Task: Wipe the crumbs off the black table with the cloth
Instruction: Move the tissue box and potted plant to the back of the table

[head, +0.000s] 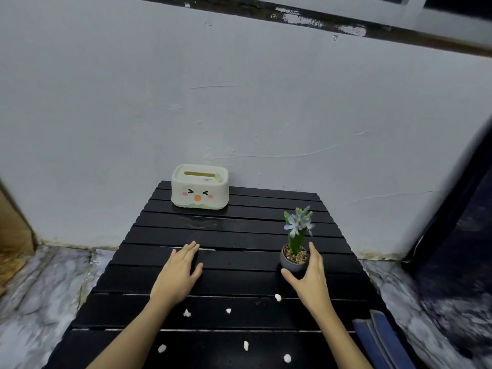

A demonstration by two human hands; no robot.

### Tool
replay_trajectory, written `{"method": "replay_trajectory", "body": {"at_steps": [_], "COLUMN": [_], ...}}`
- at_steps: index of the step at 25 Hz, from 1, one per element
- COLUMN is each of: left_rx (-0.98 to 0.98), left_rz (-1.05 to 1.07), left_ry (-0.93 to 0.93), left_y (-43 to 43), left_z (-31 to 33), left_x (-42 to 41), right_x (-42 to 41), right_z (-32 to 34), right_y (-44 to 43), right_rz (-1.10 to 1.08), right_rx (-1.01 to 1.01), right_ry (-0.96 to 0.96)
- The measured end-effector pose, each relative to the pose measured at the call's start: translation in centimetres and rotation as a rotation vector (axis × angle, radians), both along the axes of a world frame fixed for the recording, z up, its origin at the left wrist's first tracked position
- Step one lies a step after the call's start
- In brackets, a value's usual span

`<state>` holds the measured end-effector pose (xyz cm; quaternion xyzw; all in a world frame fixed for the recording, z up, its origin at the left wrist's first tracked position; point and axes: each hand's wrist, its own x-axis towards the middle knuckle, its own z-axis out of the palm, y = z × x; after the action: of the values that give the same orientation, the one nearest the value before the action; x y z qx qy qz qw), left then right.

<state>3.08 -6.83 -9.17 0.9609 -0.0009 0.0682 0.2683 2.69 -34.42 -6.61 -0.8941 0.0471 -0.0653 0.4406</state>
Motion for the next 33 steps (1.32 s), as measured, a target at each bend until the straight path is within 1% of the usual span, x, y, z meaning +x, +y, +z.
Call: {"method": "replay_trajectory", "body": {"at_steps": [5,8,14,21,27,30,33], "left_rx": [-0.006,0.000,-0.006,-0.005,0.000,-0.009,-0.008], "left_rz": [0.011,0.033,0.046,0.037,0.041,0.047,0.053], "left_ry": [-0.009,-0.015,-0.038,-0.082,-0.073,-0.074,-0.049], "left_y": [-0.1,-0.4,-0.3,-0.1,-0.1,-0.1,-0.1], "left_z": [0.2,0.5,0.3,-0.7,-0.8,-0.8,-0.7], "left_x": [-0.2,-0.3,-0.2,0.3,0.3,0.4,0.3], "right_x": [2.3,4.6,12.6,20.1,20.9,19.8,16.2], "right_z": [0.1,0.7,2.5,0.9,-1.4,-0.7,0.8], "right_y": [0.5,1.7,6.1,9.8,10.5,10.0,8.1], "right_rz": [0.004,0.012,0.065,0.051,0.084,0.086,0.155], "right_rx": [-0.045,-0.020,0.069,0.102,0.080,-0.004,-0.073], "right_ry": [-0.002,-0.029,-0.084,-0.077,-0.005,0.052,0.049]}}
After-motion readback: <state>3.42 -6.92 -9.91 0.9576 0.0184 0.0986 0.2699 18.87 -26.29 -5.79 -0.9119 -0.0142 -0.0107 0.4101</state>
